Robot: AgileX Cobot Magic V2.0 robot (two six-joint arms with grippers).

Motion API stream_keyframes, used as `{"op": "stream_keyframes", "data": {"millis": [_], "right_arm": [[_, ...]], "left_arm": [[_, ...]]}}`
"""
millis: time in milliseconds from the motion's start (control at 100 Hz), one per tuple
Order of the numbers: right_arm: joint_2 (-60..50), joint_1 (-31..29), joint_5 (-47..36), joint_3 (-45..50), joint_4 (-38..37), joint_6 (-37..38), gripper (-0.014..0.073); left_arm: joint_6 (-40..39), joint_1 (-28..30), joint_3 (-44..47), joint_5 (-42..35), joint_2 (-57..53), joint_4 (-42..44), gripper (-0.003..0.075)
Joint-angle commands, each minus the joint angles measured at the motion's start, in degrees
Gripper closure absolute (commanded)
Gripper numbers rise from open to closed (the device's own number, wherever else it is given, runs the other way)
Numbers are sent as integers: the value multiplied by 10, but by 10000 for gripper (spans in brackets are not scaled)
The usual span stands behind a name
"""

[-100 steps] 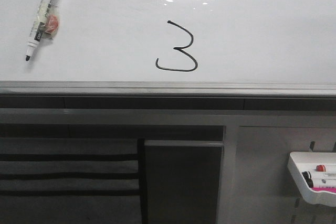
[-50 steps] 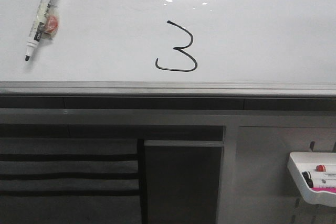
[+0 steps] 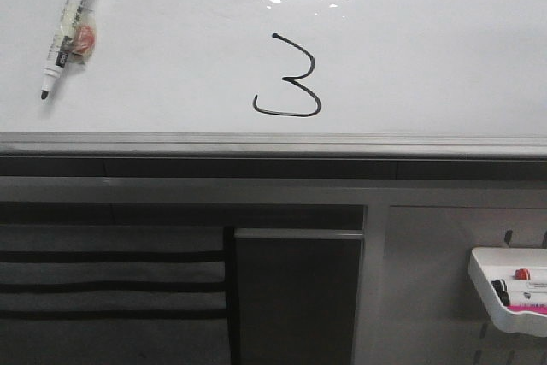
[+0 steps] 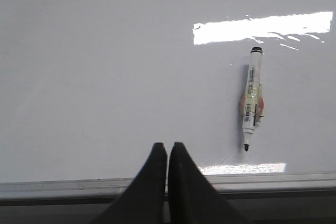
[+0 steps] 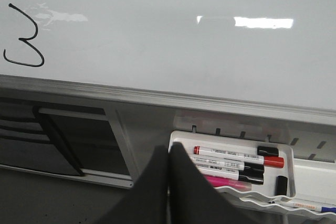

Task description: Write number 3 on whiteboard

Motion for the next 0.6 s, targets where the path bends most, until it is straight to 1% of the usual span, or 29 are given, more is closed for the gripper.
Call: {"op": "stream_keyframes", "data": {"millis": [0, 100, 180, 310, 480, 590], "right_arm": [[3, -4, -40, -13, 6, -1, 663], [1, -4, -42, -10, 6, -1, 663], [-19, 2, -61, 17, 6, -1, 663], [-80, 6, -160, 114, 6, -1, 663], [-189, 6, -275, 264, 49, -1, 663], [-225, 6, -335, 324, 55, -1, 663]], "left_arm": [[-5, 0, 5, -42, -16, 0, 741], [-5, 0, 5, -42, -16, 0, 741], [-5, 0, 5, -42, -16, 0, 741], [-5, 0, 5, -42, -16, 0, 741], [-5, 0, 5, -42, -16, 0, 741], [-5, 0, 5, -42, -16, 0, 741]]}}
